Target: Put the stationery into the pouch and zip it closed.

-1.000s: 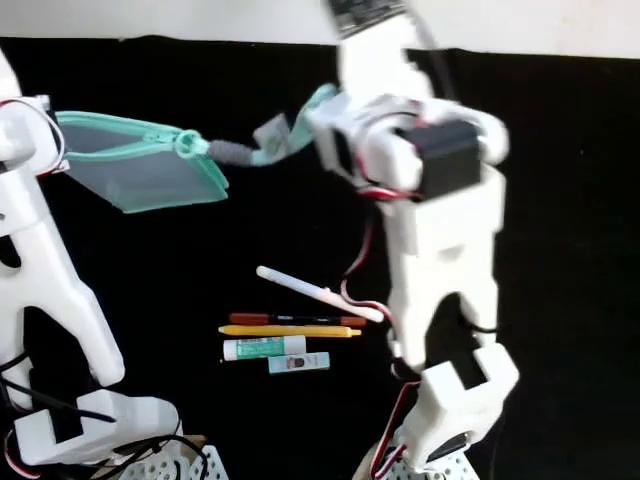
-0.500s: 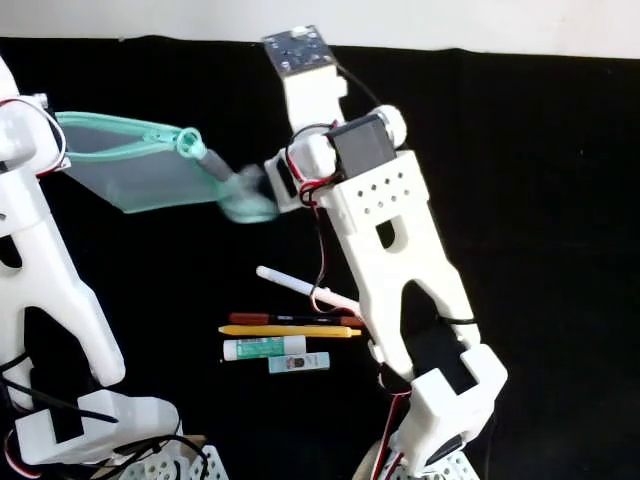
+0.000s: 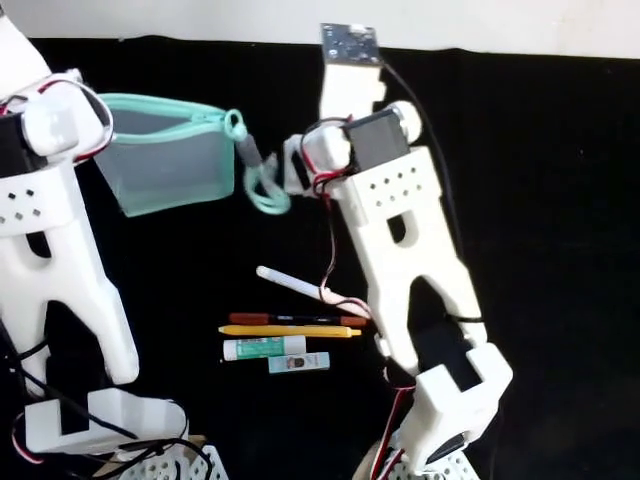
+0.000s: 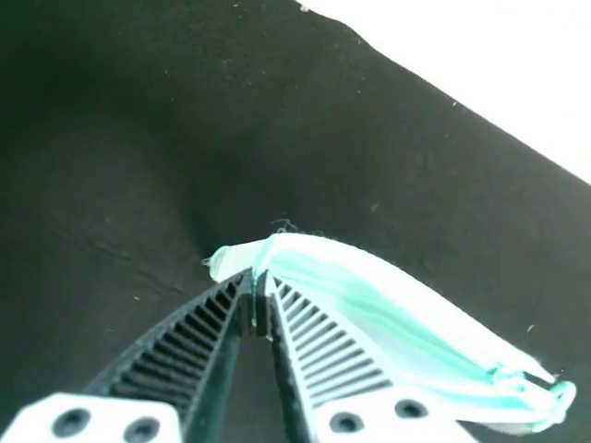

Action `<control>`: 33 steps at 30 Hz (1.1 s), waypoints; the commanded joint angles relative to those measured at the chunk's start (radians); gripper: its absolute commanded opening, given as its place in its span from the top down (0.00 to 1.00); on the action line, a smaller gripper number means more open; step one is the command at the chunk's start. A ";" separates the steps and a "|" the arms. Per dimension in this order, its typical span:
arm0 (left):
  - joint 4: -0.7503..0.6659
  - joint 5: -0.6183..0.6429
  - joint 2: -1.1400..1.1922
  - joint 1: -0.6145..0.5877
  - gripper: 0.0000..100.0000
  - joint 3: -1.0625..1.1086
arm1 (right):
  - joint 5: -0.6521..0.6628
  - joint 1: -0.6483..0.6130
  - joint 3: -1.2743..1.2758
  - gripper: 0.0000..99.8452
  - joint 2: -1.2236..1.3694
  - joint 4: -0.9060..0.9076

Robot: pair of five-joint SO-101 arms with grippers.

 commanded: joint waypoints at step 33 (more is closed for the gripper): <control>0.095 0.077 -0.058 0.030 0.99 0.077 | -0.011 0.059 -0.001 0.78 -0.005 -0.001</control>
